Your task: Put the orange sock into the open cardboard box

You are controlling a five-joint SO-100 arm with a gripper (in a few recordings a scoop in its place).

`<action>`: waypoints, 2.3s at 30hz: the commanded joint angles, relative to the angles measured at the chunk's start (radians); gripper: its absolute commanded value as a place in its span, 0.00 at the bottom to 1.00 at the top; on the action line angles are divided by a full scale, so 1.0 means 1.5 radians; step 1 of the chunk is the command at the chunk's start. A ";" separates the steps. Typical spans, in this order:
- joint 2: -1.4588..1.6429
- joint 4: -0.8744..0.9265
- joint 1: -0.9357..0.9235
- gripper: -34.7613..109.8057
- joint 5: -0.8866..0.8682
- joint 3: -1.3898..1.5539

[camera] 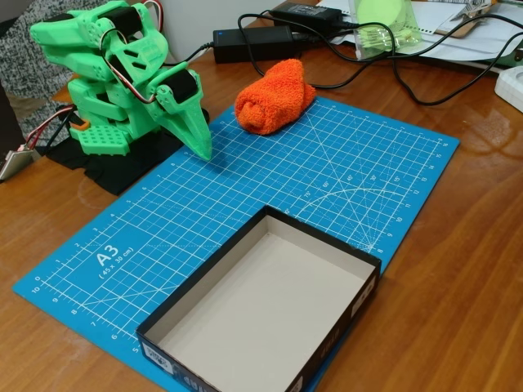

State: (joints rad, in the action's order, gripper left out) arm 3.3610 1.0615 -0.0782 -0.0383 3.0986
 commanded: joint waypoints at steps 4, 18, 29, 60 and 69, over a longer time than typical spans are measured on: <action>0.013 0.002 -0.012 0.24 -0.011 -0.005; 0.013 0.001 -0.017 0.24 -0.017 -0.005; -0.222 -0.043 0.123 0.26 0.266 -0.254; -0.920 0.091 0.555 0.43 0.840 -0.772; -0.974 0.148 0.550 0.42 0.954 -0.749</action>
State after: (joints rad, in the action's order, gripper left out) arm 1.8791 1.3039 0.7394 1.3269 1.9604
